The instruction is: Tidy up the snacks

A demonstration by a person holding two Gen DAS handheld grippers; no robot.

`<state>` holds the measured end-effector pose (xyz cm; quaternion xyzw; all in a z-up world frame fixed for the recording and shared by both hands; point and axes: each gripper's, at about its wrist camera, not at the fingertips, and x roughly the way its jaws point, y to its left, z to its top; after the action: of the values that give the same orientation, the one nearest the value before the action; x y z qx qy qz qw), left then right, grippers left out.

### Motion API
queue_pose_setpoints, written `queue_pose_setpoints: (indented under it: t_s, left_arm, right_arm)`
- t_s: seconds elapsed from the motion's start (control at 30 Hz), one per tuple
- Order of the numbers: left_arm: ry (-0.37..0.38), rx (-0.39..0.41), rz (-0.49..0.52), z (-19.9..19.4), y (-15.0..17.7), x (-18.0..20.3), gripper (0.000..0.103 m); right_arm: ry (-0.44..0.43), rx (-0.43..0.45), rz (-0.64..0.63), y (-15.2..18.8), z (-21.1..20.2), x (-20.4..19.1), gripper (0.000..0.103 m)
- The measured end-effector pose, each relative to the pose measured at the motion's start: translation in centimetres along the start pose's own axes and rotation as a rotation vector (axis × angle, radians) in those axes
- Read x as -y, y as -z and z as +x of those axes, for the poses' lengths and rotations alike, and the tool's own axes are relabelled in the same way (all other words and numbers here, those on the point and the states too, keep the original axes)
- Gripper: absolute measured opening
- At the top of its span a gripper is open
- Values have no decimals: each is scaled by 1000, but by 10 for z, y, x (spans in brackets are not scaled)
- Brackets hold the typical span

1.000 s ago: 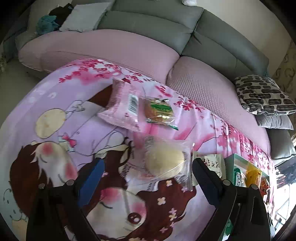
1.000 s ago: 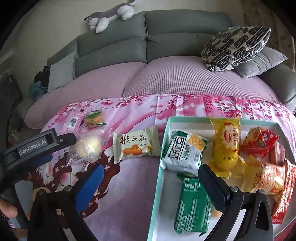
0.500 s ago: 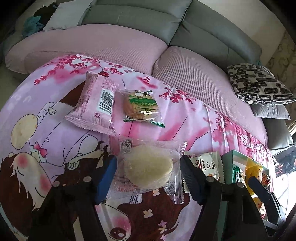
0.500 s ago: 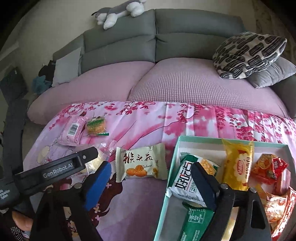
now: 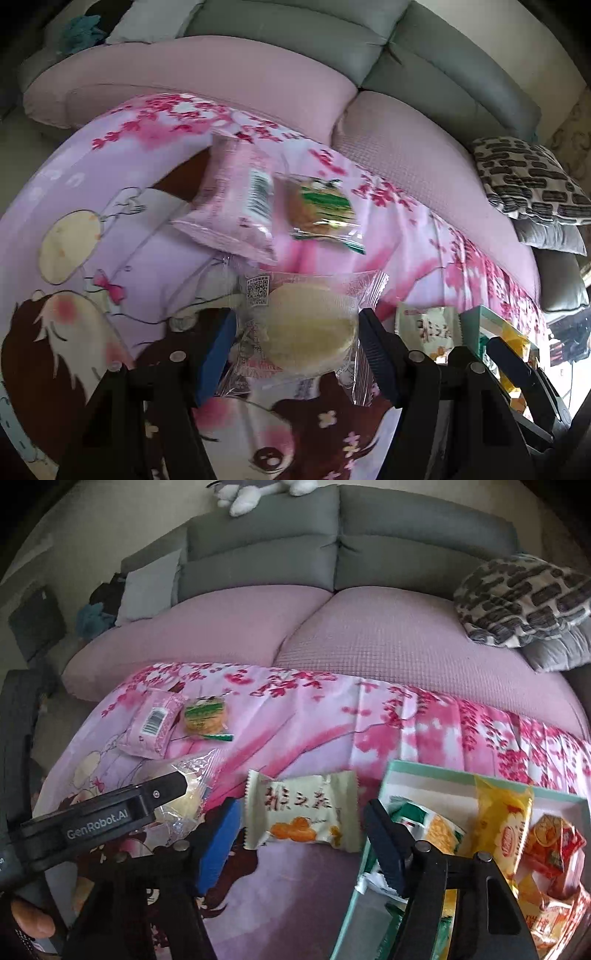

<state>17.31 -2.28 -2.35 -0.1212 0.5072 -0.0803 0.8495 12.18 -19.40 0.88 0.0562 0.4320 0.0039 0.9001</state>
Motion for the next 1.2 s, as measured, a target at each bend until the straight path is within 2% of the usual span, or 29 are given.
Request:
queue_pose_setpoints:
  t_s: [0.13, 0.3, 0.53, 0.73, 0.83, 0.93, 1.2]
  left_arm:
    - [-40, 10, -27, -6, -3, -14, 70]
    - [-38, 13, -69, -11, -6, -30, 69]
    - [-10, 27, -59, -19, -7, -29, 71]
    - [-11, 18, -44, -16, -8, -25, 75]
    - [-16, 9, -41, -12, -8, -26, 75]
    - [-25, 9, -35, -9, -9, -26, 75]
    - [-35, -10, -45, 0, -8, -27, 83]
  right_arm:
    - [-11, -45, -23, -3, 14, -7, 71]
    - [-7, -100, -16, -5, 31, -7, 71]
    - [-5, -146, -6, -12, 47, -4, 71]
    - [-14, -152, -14, -9, 48, -7, 71]
    - [-36, -152, -19, -7, 44, -9, 66]
    - [-61, -147, -26, -6, 41, -12, 66]
    - [-22, -149, 9, -7, 51, -7, 66]
